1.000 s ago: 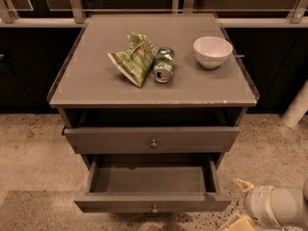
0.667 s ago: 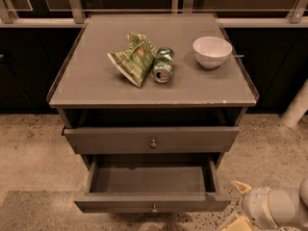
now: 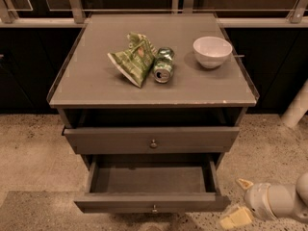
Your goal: Close middle drawer
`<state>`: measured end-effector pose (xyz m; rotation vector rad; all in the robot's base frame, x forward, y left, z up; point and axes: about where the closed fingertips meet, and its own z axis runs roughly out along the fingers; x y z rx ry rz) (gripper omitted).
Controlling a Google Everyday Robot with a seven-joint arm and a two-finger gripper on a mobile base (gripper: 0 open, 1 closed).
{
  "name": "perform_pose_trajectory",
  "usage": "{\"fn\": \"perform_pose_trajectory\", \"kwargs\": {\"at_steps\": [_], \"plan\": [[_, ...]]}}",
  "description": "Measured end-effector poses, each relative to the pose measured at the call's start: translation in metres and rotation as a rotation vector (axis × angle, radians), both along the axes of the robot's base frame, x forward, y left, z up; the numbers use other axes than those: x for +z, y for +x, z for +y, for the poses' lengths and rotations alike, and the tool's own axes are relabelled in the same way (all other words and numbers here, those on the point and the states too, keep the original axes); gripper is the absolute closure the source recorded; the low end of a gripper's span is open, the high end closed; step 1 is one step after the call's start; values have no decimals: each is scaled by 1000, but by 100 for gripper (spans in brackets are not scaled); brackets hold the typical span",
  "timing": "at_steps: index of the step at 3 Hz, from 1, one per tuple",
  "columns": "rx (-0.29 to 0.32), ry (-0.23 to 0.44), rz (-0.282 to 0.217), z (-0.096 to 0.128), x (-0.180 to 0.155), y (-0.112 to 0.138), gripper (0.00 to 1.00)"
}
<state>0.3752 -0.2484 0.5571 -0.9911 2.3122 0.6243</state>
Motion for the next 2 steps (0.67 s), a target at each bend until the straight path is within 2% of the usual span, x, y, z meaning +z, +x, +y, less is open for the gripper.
{"fn": "perform_pose_trajectory", "kwargs": {"at_steps": [1, 2], "plan": [[-37, 36, 52, -13, -56, 26, 0], [-37, 53, 67, -10, -67, 24, 18]]}}
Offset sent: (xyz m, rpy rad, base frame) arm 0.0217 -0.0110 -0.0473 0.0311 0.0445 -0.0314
